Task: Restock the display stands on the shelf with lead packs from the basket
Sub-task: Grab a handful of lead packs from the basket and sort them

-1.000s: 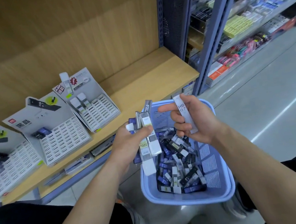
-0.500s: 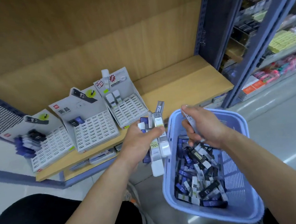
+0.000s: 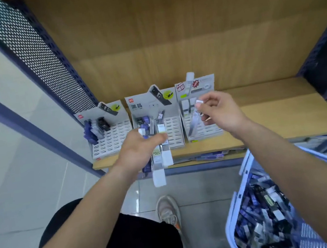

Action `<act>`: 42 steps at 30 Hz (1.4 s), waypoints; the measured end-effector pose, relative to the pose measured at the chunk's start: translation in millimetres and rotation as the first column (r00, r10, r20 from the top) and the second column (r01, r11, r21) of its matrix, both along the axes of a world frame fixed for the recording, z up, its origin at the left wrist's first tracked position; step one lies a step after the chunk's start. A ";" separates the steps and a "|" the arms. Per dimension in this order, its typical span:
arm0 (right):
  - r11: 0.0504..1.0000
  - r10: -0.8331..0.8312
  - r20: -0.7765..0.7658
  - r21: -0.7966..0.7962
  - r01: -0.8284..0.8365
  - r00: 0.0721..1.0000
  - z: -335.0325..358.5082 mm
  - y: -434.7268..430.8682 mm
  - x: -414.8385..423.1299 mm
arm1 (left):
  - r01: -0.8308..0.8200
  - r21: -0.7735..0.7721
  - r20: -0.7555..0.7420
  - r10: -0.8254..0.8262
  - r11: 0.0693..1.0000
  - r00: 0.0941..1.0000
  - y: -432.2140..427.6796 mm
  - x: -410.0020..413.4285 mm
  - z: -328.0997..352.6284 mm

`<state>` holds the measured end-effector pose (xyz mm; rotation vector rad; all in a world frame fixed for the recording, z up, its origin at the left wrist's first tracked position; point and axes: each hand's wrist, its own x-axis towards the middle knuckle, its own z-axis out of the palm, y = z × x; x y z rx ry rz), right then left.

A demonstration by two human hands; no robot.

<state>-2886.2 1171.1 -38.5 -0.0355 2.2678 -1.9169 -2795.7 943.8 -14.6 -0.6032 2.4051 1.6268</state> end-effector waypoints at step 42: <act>0.703 0.610 -0.205 0.586 -0.404 0.765 -110.7 -333.3 -96.5 | -0.427 -0.004 0.181 0.421 0.904 0.889 -209.6 7.5 -72.4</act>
